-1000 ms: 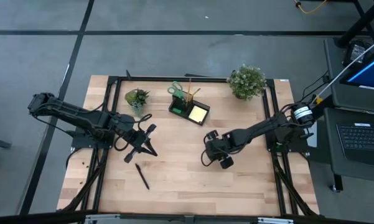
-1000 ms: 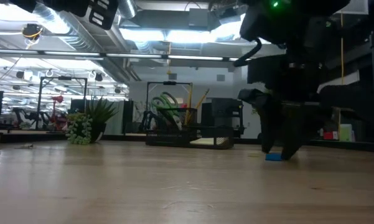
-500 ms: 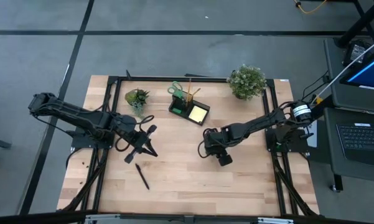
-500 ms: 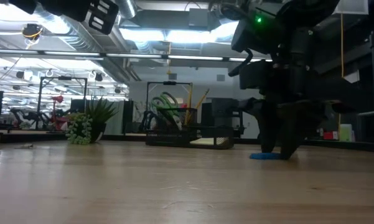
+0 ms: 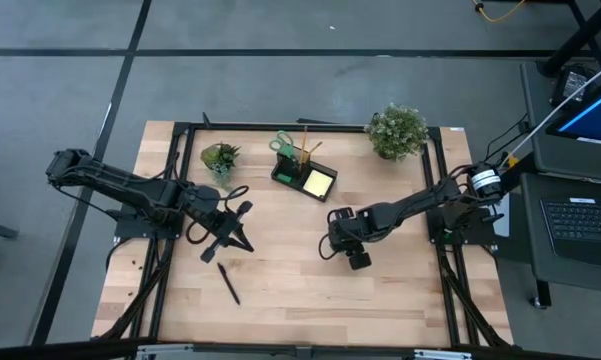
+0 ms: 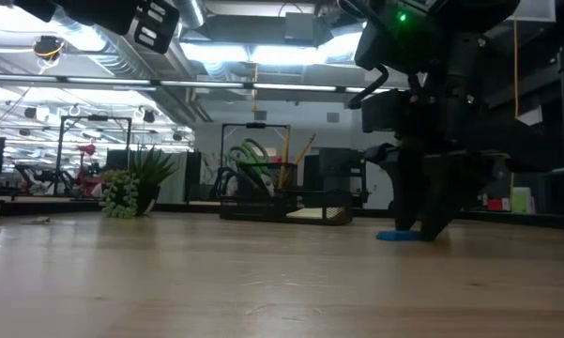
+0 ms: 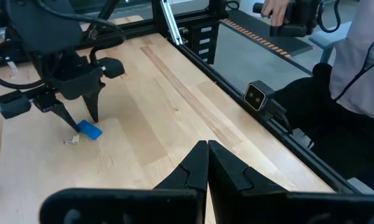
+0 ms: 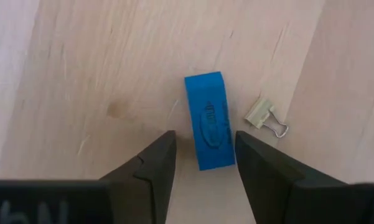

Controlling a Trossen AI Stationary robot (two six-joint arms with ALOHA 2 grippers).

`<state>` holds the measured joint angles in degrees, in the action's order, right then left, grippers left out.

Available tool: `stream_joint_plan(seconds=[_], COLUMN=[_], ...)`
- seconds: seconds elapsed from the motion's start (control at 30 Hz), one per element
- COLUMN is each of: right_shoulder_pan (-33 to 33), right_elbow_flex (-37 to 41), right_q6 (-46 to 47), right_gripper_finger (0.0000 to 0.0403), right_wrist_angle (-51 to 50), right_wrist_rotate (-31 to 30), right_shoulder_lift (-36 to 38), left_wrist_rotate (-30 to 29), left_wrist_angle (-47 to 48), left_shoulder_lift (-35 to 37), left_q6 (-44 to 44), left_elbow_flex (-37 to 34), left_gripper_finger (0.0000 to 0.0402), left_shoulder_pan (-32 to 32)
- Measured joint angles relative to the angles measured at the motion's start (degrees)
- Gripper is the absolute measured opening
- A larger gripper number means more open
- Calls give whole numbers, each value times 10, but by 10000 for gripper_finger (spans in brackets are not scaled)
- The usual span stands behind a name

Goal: Pick and place office supplies into organizer
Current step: Put the blue eraser into the desk organizer

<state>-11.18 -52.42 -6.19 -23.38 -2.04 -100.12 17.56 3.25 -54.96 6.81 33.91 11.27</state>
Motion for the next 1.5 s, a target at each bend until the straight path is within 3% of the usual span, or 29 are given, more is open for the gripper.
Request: stream_joint_plan(seconds=[0.47,0.87,1.5], right_shoulder_pan=[1,1,2], right_elbow_flex=[-1,0,2], right_q6=[59,82,156], right_gripper_finger=[160,81,89], right_wrist_angle=[0,2,42], right_wrist_rotate=[27,32,33], right_shoulder_lift=[-12,-13,11], left_wrist_rotate=[0,0,0], left_wrist_angle=[0,0,0], left_shoulder_lift=[0,0,0], left_q6=[0,0,-1], left_elbow_flex=[0,0,0], left_gripper_finger=[2,3,2], left_shoulder_pan=[0,0,0])
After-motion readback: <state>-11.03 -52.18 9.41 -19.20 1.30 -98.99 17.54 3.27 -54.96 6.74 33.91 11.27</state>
